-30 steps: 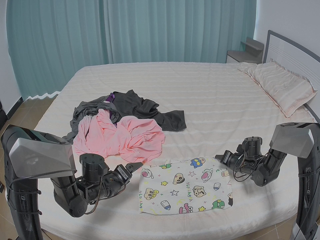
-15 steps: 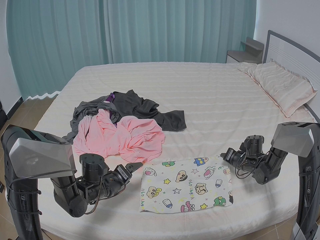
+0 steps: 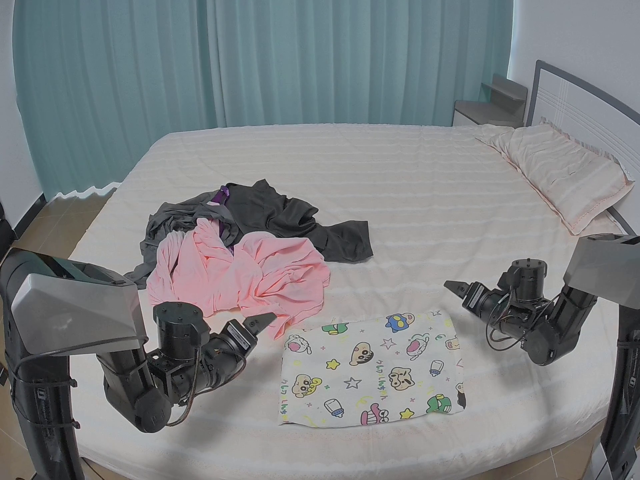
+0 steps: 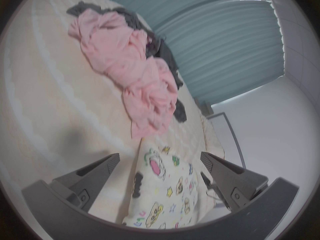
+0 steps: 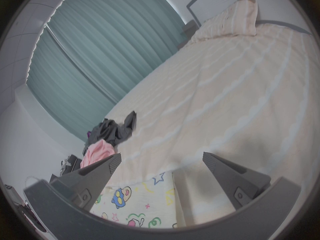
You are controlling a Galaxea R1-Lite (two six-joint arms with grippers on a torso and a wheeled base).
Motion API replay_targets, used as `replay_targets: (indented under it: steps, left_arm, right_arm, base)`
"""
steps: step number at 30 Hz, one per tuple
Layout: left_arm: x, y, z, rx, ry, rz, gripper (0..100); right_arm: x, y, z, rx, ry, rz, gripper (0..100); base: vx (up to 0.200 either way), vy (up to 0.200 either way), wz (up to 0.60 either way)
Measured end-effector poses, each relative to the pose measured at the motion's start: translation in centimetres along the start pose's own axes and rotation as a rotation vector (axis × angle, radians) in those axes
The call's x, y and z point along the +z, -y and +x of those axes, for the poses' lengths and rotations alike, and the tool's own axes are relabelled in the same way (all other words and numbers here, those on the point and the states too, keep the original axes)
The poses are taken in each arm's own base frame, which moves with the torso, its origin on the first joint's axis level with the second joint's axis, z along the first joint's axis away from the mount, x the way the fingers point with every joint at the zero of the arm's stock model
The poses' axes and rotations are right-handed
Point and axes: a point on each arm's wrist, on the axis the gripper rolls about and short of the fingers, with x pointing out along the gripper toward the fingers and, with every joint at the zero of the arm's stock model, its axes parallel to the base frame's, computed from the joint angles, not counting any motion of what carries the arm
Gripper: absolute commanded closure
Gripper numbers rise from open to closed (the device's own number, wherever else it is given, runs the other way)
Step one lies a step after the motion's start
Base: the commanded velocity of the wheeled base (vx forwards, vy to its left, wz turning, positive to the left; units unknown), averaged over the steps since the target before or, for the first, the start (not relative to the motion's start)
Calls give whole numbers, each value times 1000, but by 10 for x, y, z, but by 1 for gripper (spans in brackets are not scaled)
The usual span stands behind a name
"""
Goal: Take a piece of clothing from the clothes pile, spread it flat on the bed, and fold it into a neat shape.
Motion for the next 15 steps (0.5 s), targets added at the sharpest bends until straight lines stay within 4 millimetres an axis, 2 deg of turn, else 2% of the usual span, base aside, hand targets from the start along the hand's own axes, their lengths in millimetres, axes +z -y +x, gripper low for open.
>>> replay_targets:
  steps: [3, 7, 11, 15]
  left_arm:
    - [7, 8, -3, -32, 94, 10, 0]
    - [20, 19, -15, -81, 192, 49, 0]
    - [36, 31, -36, -120, 272, 88, 0]
    - [52, 48, -70, -165, 360, 157, 0]
  right_arm:
    - [11, -3, -15, -3, 57, 2, 0]
    - [31, -8, -46, -6, 158, 5, 0]
    - [50, -15, -85, 6, 244, -7, 0]
    - [59, -23, -130, 23, 317, -48, 0]
  base:
    - [0, 0, 0]
    - [0, 0, 0]
    - [0, 0, 0]
    - [0, 0, 0]
